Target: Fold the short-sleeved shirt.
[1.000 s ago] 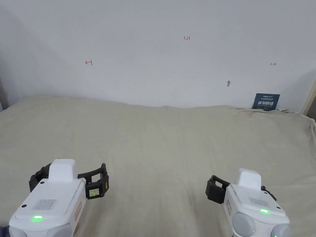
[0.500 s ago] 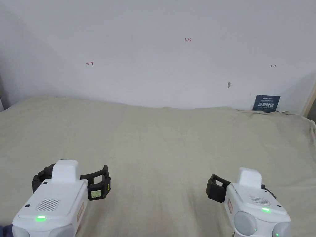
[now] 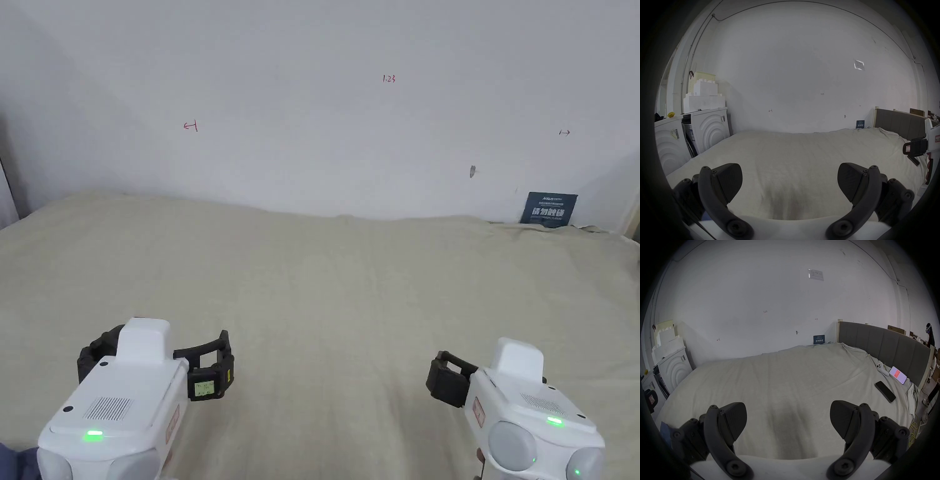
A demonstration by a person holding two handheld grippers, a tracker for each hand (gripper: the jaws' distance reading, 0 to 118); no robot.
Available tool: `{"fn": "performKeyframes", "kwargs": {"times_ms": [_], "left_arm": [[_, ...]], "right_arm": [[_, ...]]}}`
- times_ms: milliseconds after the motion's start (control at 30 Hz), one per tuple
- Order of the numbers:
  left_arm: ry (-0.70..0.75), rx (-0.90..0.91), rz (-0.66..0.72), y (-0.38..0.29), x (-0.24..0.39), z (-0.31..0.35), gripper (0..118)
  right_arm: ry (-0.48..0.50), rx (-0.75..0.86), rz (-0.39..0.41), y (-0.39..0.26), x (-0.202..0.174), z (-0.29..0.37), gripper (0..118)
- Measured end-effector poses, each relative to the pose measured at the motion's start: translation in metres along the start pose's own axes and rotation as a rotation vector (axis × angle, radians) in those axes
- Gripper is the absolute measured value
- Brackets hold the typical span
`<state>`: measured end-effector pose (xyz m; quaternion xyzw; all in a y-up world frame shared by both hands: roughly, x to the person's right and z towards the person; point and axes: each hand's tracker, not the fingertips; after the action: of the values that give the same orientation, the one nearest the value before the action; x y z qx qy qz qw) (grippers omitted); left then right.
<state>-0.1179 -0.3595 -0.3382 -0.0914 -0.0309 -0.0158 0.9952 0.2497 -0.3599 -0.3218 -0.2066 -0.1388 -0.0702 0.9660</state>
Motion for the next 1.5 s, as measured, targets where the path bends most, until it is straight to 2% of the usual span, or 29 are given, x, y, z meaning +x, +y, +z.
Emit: {"fn": "performKeyframes", "kwargs": {"times_ms": [167,467,700,800,1167,1500], "left_arm": [[0.0,0.004,-0.002,0.0,-0.001,-0.002,118],[-0.008,0.011,-0.012,0.0,-0.001,-0.003,118],[-0.006,0.019,-0.005,-0.003,-0.001,-0.005,118],[-0.004,0.018,-0.007,-0.004,-0.001,-0.005,118],[0.003,0.036,0.0,-0.005,-0.003,-0.006,118],[0.002,0.044,0.008,-0.009,-0.003,-0.006,118]], "right_arm": [[0.089,0.039,-0.013,-0.004,0.006,0.002,106],[0.007,0.125,0.029,-0.009,-0.001,0.001,107],[0.012,0.164,0.063,-0.012,-0.001,0.002,107],[-0.023,0.188,0.088,-0.013,-0.005,0.001,107],[0.007,0.185,0.058,-0.014,0.001,0.0,108],[0.016,0.218,0.126,-0.02,-0.005,0.001,108]]}}
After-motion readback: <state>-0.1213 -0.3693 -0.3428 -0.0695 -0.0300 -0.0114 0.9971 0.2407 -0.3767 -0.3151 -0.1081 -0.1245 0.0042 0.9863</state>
